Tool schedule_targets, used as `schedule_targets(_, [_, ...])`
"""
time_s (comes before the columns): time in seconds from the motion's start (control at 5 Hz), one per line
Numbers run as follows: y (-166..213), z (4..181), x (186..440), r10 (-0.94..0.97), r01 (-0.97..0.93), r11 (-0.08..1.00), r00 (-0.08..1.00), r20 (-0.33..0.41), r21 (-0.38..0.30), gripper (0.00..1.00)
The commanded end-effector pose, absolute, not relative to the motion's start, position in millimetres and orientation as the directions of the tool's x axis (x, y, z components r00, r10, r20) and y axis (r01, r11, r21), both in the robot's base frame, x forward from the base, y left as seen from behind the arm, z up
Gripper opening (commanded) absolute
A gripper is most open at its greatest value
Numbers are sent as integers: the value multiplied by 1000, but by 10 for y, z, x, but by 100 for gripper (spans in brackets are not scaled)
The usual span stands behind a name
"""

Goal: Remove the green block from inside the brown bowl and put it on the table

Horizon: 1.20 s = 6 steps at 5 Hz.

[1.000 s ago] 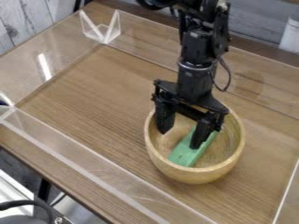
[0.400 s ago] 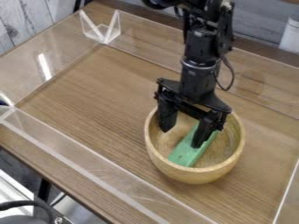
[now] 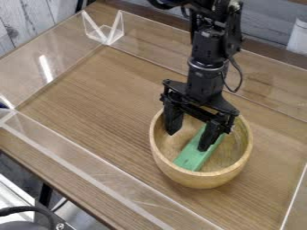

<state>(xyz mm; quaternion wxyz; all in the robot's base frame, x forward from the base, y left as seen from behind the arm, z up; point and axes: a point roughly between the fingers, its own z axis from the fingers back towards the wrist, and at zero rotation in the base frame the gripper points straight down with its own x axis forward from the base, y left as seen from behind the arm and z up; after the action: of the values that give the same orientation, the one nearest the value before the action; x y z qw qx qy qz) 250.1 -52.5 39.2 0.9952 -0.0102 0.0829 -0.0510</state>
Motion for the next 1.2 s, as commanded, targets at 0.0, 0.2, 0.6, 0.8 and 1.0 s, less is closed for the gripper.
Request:
schedule_targets(0.0, [-671, 203, 2525, -140, 136, 990, 977, -160, -35, 100])
schedule_targets(0.2, [-707, 147, 2523, -148, 144, 989, 975, -165, -38, 100])
schedule_targets(0.6, [-701, 124, 2523, -148, 143, 989, 973, -175, -42, 100])
schedule_targets(0.8, [-673, 123, 2523, -143, 137, 990, 974, -174, -45, 100])
schedule_targets(1.0, [-647, 123, 2522, -138, 131, 990, 975, -173, -49, 100])
